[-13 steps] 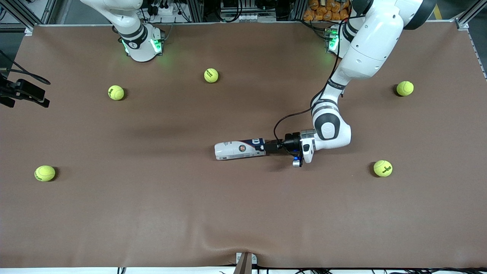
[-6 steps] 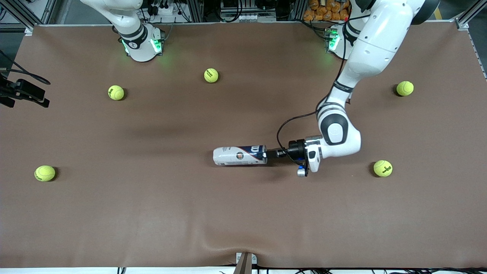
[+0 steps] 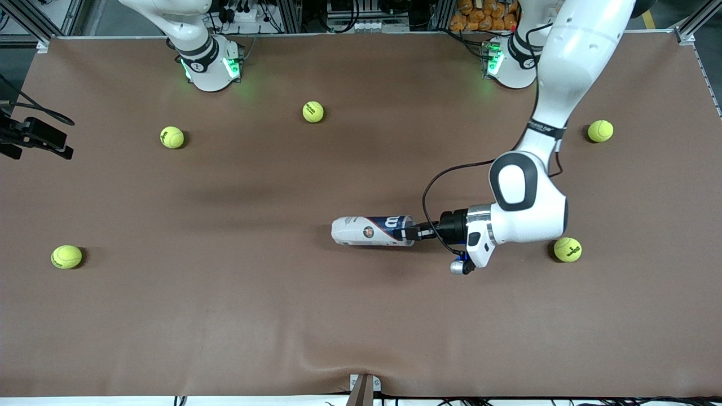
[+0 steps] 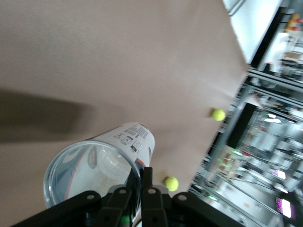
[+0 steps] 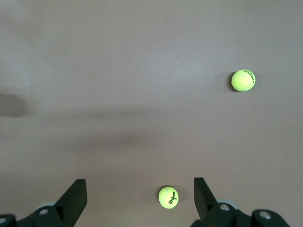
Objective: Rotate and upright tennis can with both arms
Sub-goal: 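Lift and rotate the can upright with the left gripper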
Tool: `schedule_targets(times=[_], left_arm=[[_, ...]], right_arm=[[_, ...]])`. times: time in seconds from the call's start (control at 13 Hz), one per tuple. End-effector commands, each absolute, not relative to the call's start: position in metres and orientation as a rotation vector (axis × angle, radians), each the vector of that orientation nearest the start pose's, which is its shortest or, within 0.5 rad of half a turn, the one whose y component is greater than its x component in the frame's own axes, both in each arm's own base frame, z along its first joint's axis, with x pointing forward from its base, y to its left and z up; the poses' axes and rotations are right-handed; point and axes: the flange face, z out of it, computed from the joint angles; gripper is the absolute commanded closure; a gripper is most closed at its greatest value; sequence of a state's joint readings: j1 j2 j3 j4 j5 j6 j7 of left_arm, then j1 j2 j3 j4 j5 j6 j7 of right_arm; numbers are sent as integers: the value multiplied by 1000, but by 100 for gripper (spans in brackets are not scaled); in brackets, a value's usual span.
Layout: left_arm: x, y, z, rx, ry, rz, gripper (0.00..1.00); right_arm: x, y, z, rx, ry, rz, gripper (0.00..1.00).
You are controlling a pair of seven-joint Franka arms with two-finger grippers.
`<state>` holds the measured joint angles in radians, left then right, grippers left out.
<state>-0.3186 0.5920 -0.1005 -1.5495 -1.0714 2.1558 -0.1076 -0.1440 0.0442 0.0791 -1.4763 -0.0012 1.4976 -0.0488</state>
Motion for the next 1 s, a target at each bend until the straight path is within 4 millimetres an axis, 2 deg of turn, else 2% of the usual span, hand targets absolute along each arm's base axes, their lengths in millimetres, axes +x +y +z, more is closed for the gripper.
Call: schedule_targets(times=[0.0,0.15,0.31,0.46,0.62,0.77,0.92], left_arm=[[634,-347,371,2337,378,-261,100],[618,-377,388,2483,353,-224,100],[597,-412,392,2627,350,-179,100],[581,-434,391,2754,362,-104,100],[560,-469,396,2835,303,-13,100],[542,-491,389,2936,238,97,100],[526,-509,372,3001,201,150,100]], right_arm=[[558,-42,644,-3151,26,20,0],[558,-42,643,-3149,26,22,0],[558,-42,644,-3149,26,20,0],[558,-42,644,-3149,26,20,0],[558,-42,644,-3149,26,20,0],[558,-42,644,-3149,26,20,0],[558,-42,644,-3149,26,20,0]])
